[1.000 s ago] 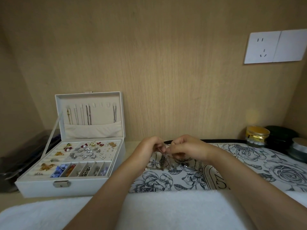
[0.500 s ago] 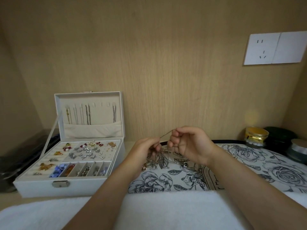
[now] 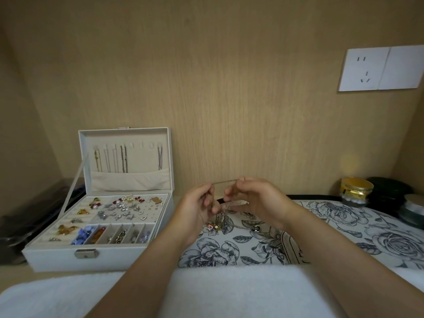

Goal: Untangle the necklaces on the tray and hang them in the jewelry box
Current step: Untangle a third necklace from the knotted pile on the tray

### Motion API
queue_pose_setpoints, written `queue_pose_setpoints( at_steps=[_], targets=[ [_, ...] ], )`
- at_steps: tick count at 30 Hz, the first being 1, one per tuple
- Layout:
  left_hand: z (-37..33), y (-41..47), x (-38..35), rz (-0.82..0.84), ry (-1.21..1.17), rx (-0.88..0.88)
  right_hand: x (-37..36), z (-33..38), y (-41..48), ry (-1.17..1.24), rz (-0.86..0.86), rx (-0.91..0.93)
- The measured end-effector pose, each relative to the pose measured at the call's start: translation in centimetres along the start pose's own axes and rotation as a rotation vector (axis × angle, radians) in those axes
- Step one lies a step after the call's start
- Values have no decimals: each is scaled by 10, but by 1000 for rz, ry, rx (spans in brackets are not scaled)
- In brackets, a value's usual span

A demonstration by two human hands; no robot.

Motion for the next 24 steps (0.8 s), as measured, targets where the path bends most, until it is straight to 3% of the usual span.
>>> queue_pose_setpoints(
  at_steps=[5,8,12,20,24],
  targets=[
    [5,3,0,4,-3,18,-9,-6,0,82,80,-49],
    [10,0,0,-9,-32,40,-9,-6,1,-7,24,-55],
    [10,-1,5,-56,43,32,1,0,0,156,-101,19],
    [15,3,3,-126,222,63,14,0,-2,-419,-287,-93],
    [13,3,0,-75,138,76,22,4,-6,-323,-306,-48]
  ],
)
Point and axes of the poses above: each hand's wrist, its own y-axis towards the middle knuckle, its own x-axis out of the back of the hand, z = x × y, the point moved 8 cm from there along y, towards the middle knuckle, and after that the axes turned 13 degrees about z, right-handed, at the moved point
